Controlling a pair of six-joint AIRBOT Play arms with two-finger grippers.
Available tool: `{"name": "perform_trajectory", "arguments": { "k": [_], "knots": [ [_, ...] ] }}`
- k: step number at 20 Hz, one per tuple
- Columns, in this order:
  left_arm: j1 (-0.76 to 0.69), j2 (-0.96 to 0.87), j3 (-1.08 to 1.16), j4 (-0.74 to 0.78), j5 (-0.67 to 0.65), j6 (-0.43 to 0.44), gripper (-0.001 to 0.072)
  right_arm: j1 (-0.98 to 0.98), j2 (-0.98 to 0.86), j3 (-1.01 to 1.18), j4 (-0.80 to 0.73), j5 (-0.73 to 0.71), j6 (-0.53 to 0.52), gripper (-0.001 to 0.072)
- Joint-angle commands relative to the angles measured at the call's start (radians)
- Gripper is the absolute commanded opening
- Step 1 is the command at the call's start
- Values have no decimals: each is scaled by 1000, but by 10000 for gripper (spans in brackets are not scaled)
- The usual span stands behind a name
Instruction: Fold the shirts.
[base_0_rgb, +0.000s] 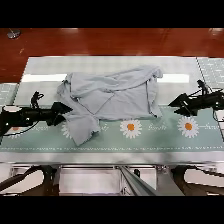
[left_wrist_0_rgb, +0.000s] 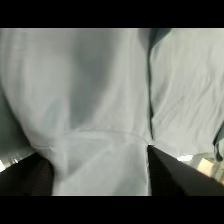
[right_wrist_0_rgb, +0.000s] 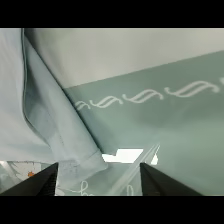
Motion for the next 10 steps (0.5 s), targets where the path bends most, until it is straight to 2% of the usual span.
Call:
{"name": "perform_trajectory", "arguments": {
  "k": [1,7,8,9,10],
  "knots": [
    [-69,-15,22,-31,29,44,39,83,-34,-13,8,-17,29,595],
    [-69,-14,122,-38,-105,50,25,233,-97,5,71,-79,66,580],
    [-69,-14,134,-38,-108,50,25,254,-109,19,80,-61,66,475],
    [-69,-13,148,-42,-112,50,25,277,-118,39,84,-38,56,203],
    [-69,-8,172,-50,-120,50,25,292,-116,67,95,-18,28,24]
  ]
}}
